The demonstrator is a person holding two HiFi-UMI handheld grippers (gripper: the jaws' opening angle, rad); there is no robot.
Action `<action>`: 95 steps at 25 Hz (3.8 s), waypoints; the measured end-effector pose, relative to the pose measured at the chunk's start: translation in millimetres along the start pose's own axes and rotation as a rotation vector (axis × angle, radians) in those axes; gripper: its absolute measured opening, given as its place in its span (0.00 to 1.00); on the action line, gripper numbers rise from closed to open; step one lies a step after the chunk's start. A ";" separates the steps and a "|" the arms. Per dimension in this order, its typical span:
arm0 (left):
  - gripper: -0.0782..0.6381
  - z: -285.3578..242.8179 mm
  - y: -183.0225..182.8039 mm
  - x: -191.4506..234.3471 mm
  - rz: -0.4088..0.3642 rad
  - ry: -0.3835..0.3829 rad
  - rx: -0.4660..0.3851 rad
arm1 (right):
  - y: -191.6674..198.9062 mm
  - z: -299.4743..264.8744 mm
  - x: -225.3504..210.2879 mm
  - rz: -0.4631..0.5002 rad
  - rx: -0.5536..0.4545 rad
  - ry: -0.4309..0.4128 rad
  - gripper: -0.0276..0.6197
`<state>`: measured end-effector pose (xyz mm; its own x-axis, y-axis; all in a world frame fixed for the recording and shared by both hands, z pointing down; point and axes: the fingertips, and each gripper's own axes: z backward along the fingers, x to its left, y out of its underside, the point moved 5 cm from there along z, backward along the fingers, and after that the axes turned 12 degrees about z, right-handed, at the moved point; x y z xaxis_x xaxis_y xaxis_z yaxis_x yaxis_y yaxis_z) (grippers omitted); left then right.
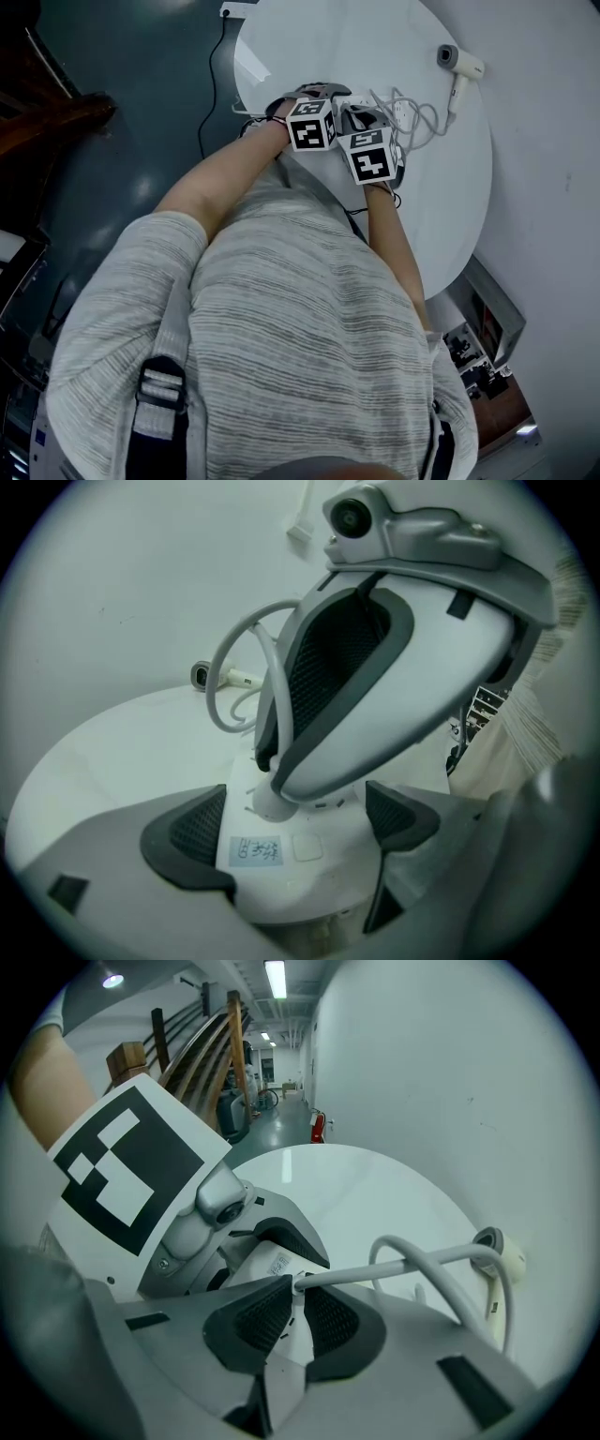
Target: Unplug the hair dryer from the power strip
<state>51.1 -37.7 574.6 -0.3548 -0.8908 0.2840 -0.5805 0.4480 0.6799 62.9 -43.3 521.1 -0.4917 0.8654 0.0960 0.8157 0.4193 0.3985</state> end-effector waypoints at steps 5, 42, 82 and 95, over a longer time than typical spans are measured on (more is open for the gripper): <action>0.75 -0.6 -0.3 0.1 0.002 0.003 0.011 | -1.3 3.8 -0.1 -0.007 0.022 0.001 0.12; 0.77 1.7 -0.7 -8.7 -0.077 -0.142 0.022 | -5.9 3.5 -2.0 -0.047 0.065 -0.044 0.12; 0.77 25.9 -17.2 21.1 0.122 0.103 -0.046 | 101.6 68.1 -16.2 -0.510 -0.178 -0.020 0.13; 0.14 13.3 -43.9 117.6 1.330 0.431 -0.265 | 103.3 33.0 1.9 -0.519 -0.077 -0.227 0.13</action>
<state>25.1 -161.1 569.1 -0.2429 0.2007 0.9491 0.1718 0.9718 -0.1615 156.3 10.7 532.3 -0.7370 0.5925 -0.3252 0.4564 0.7911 0.4071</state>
